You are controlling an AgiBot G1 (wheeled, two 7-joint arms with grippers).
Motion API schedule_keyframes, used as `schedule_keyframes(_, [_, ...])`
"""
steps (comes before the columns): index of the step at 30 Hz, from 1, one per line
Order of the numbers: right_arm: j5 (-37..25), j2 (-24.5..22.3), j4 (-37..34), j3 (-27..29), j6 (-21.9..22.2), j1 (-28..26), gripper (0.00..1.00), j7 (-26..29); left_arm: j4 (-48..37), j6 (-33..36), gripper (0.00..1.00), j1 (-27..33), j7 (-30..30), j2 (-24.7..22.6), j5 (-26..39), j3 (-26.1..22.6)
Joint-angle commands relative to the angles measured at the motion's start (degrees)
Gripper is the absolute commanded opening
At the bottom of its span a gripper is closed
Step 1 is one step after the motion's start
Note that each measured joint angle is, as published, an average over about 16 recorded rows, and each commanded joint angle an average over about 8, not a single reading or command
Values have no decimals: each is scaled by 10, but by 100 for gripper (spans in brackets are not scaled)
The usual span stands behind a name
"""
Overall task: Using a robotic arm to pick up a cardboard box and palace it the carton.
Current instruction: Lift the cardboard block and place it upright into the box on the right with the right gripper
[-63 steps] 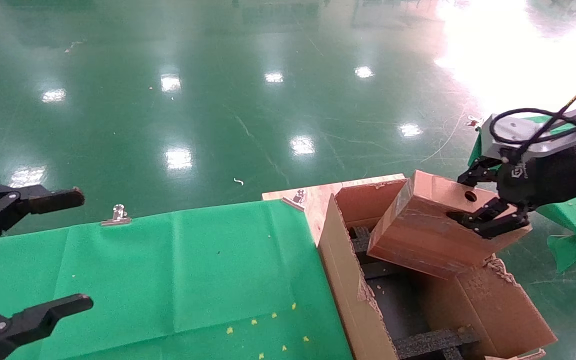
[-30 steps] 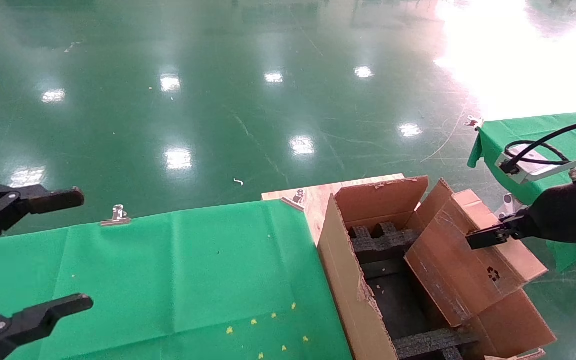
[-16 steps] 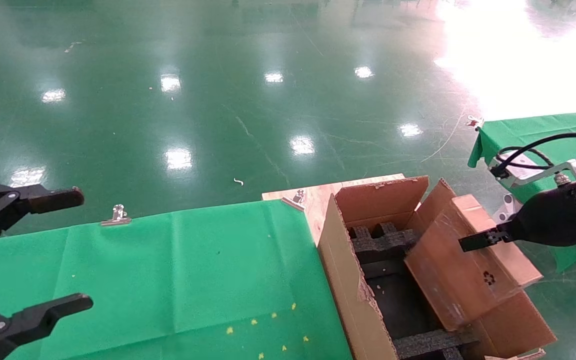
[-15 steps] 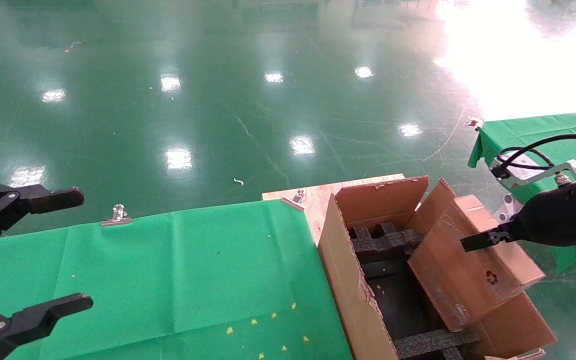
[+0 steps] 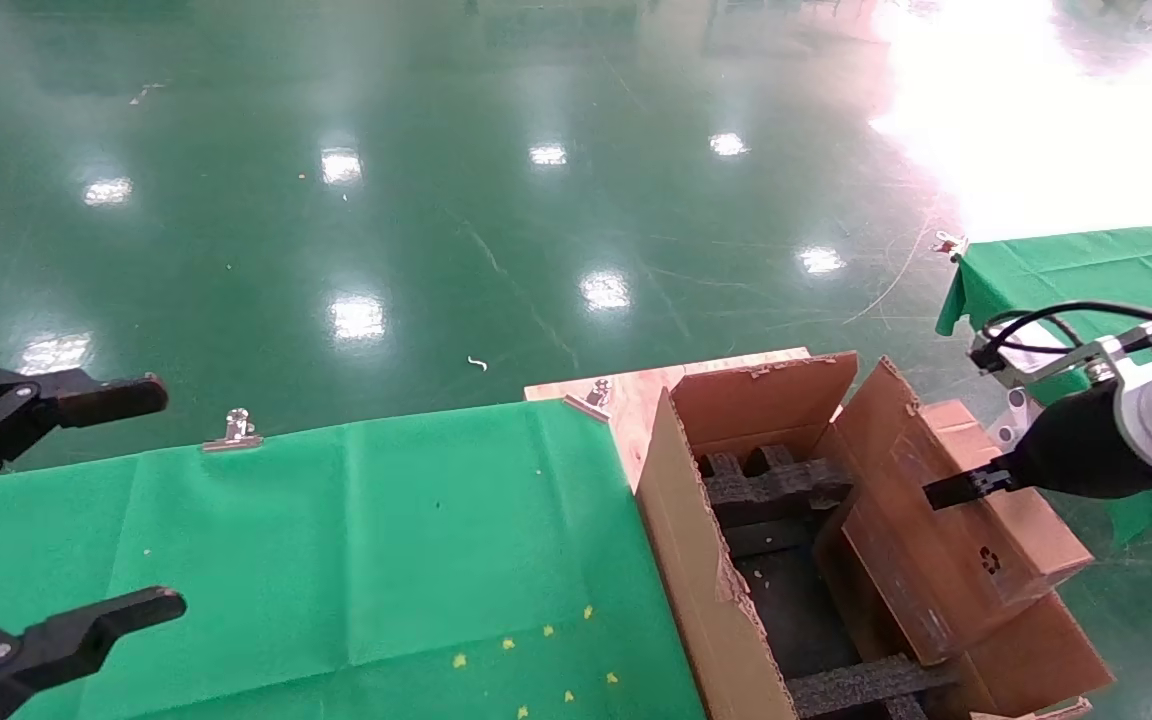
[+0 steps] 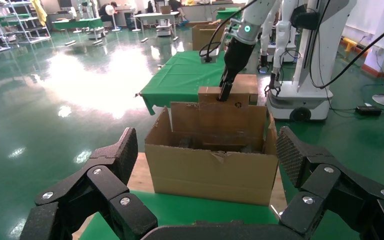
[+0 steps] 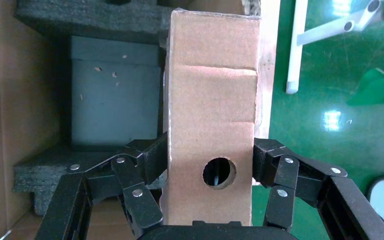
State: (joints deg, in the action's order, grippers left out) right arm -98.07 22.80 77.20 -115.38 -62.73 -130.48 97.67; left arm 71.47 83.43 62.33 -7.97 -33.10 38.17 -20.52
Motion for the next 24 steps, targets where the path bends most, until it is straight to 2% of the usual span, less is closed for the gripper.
schedule_keyframes(1, [-6, 4, 0, -3, 4, 6, 0, 10, 0, 0, 100, 0, 0, 0, 0, 0])
schedule_keyframes(14, [-22, 24, -1, -11, 54, 45, 0, 39, 0, 0, 100, 0, 0, 0, 0, 0])
schedule_keyframes(24, [-50, 34, -5, -10, 77, 50, 0, 74, 0, 0, 100, 0, 0, 0, 0, 0])
